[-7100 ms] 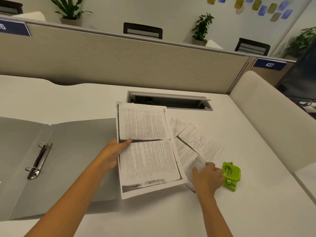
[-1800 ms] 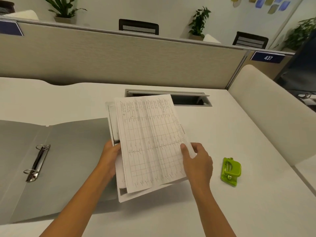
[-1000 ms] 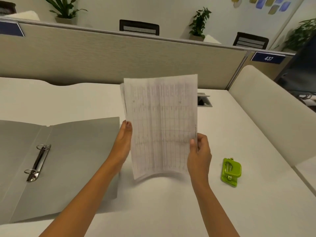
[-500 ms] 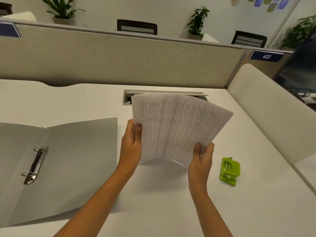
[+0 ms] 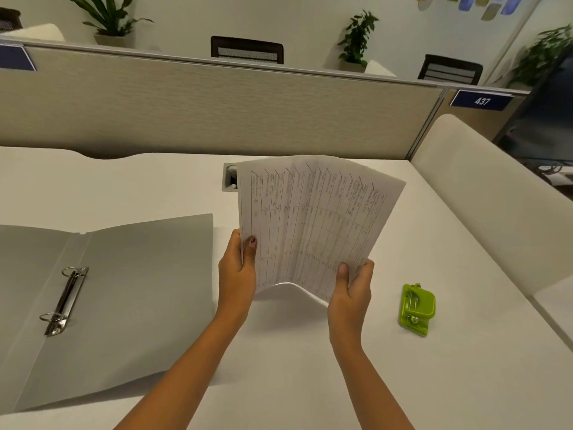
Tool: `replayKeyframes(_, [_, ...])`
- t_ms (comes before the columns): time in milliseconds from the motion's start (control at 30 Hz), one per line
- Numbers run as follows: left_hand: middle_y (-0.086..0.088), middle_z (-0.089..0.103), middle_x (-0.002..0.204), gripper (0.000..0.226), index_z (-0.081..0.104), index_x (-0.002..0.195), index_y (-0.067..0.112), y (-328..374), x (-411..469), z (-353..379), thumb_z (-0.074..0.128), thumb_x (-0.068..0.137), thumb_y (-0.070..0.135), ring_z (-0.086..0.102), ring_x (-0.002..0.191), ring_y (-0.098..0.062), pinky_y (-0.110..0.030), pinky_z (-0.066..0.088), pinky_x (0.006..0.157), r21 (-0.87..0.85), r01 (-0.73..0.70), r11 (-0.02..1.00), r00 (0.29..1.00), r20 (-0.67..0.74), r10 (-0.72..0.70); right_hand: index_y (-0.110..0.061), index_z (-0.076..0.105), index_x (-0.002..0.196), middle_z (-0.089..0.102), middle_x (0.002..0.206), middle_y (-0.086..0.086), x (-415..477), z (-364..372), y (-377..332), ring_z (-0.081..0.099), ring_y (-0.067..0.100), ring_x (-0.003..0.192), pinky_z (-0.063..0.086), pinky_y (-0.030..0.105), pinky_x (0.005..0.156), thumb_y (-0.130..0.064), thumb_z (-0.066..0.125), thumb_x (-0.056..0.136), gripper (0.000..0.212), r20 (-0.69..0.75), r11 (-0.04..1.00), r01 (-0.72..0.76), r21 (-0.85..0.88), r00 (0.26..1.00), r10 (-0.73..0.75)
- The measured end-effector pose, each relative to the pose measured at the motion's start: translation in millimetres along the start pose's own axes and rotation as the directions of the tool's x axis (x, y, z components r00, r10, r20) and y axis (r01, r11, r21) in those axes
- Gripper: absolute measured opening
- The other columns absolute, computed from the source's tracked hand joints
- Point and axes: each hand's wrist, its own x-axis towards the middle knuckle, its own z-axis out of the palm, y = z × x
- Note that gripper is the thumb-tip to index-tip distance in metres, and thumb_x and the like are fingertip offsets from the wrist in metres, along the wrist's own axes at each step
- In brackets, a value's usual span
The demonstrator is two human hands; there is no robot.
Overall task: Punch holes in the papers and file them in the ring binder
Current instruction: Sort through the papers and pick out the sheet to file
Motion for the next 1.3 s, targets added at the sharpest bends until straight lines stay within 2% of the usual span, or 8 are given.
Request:
replayKeyframes(233, [0.015, 0.063, 0.11, 0.019, 0.052, 0.109, 0.042, -9.3, -0.3, -5.7, 0.046, 0.098, 0.028, 0.061, 0.103, -0.008, -0.022, 0.055, 0.079, 0.018, 0.004, 1.0, 1.0, 0.013, -0.004, -0.022, 0.041, 0.111, 0.053, 0.113, -0.01, 0.9, -4.0, 7.9, 0.05, -0.008, 0.101, 0.042, -0.005, 0.071, -0.011, 0.042, 0.1, 0.015, 0.033, 0.997, -0.059, -0.059, 0.998, 0.061])
replayKeyframes(400, [0.008, 0.066, 0.103, 0.015, 0.058, 0.109, 0.03, -1.5, 8.0, -9.8, 0.048, 0.097, 0.029, 0.064, 0.097, -0.011, -0.023, 0.056, 0.079, -0.021, -0.013, 1.0, 0.994, -0.11, 0.01, -0.023, 0.051, 0.107, 0.062, 0.108, -0.003, 6.9, -12.4, 7.8, 0.057, 0.003, 0.1, 0.046, 0.005, 0.071, -0.02, 0.058, 0.094, 0.015, -0.002, 0.994, -0.062, -0.085, 0.998, 0.062])
replayKeyframes(533, [0.006, 0.066, 0.11, 0.029, 0.058, 0.124, 0.017, 1.6, 16.0, -7.4, 0.048, 0.098, 0.027, 0.063, 0.101, -0.008, -0.019, 0.053, 0.076, -0.147, 0.064, 0.987, 0.976, -0.195, -0.093, -0.018, 0.049, 0.122, 0.062, 0.119, -0.001, 6.6, -17.9, 7.2, 0.059, 0.015, 0.112, 0.047, 0.022, 0.089, -0.018, 0.072, 0.084, 0.044, -0.016, 0.934, -0.289, 0.21, 0.954, 0.299])
replayKeyframes(700, [0.004, 0.066, 0.113, 0.028, 0.058, 0.124, 0.018, -2.3, 5.8, 6.1, 0.05, 0.098, 0.025, 0.062, 0.108, -0.014, -0.042, 0.051, 0.095, -0.435, 0.247, 0.866, 0.935, -0.126, -0.331, -0.009, 0.052, 0.132, 0.065, 0.126, 0.009, -8.7, -5.3, -0.4, 0.058, 0.024, 0.121, 0.042, 0.038, 0.105, -0.005, 0.059, 0.09, 0.042, 0.34, 0.645, -0.522, 0.558, 0.853, 0.396])
replayKeyframes(867, [-0.005, 0.066, 0.119, 0.026, 0.059, 0.121, 0.015, -9.9, -12.8, 14.0, 0.052, 0.096, 0.019, 0.061, 0.113, -0.02, -0.042, 0.051, 0.095, -0.577, 0.345, 0.74, 0.914, 0.026, -0.406, -0.017, 0.06, 0.125, 0.069, 0.119, 0.001, -15.9, 0.9, -3.0, 0.064, 0.018, 0.111, 0.049, 0.036, 0.095, -0.006, 0.06, 0.09, 0.036, 0.216, 0.762, -0.445, 0.47, 0.895, 0.389])
replayKeyframes(1033, [-0.002, 0.066, 0.112, 0.025, 0.054, 0.118, 0.014, -8.8, 12.1, -12.8, 0.054, 0.094, 0.009, 0.064, 0.104, -0.019, -0.03, 0.055, 0.079, -0.66, 0.222, 0.717, 0.926, -0.089, -0.368, -0.02, 0.066, 0.104, 0.073, 0.101, -0.003, 5.2, -19.1, -5.7, 0.067, 0.01, 0.098, 0.05, 0.021, 0.08, -0.006, 0.063, 0.089, 0.021, 0.054, 0.92, -0.257, 0.295, 0.966, 0.252])
replayKeyframes(1167, [-0.004, 0.059, 0.116, 0.027, 0.044, 0.113, 0.02, -7.2, 33.3, -40.3, 0.06, 0.092, 0.021, 0.062, 0.1, -0.019, -0.03, 0.055, 0.078, -0.358, 0.116, 0.926, 0.926, -0.298, -0.232, -0.022, 0.065, 0.098, 0.071, 0.096, -0.008, 26.5, -37.4, -4.7, 0.066, -0.001, 0.085, 0.048, 0.018, 0.075, -0.004, 0.062, 0.09, 0.02, 0.014, 0.967, -0.148, 0.209, 0.989, 0.148])
replayKeyframes(1300, [0.01, 0.061, 0.112, 0.021, 0.053, 0.115, 0.025, -9.4, 28.3, -44.2, 0.052, 0.095, 0.033, 0.058, 0.1, 0.004, -0.009, 0.045, 0.076, 0.046, -0.008, 0.999, 0.978, -0.207, 0.017, -0.023, 0.063, 0.099, 0.068, 0.094, -0.012, 41.7, -45.2, -1.4, 0.064, -0.002, 0.083, 0.046, 0.017, 0.075, -0.003, 0.06, 0.091, 0.022, -0.002, 0.991, -0.075, 0.11, 0.997, 0.076])
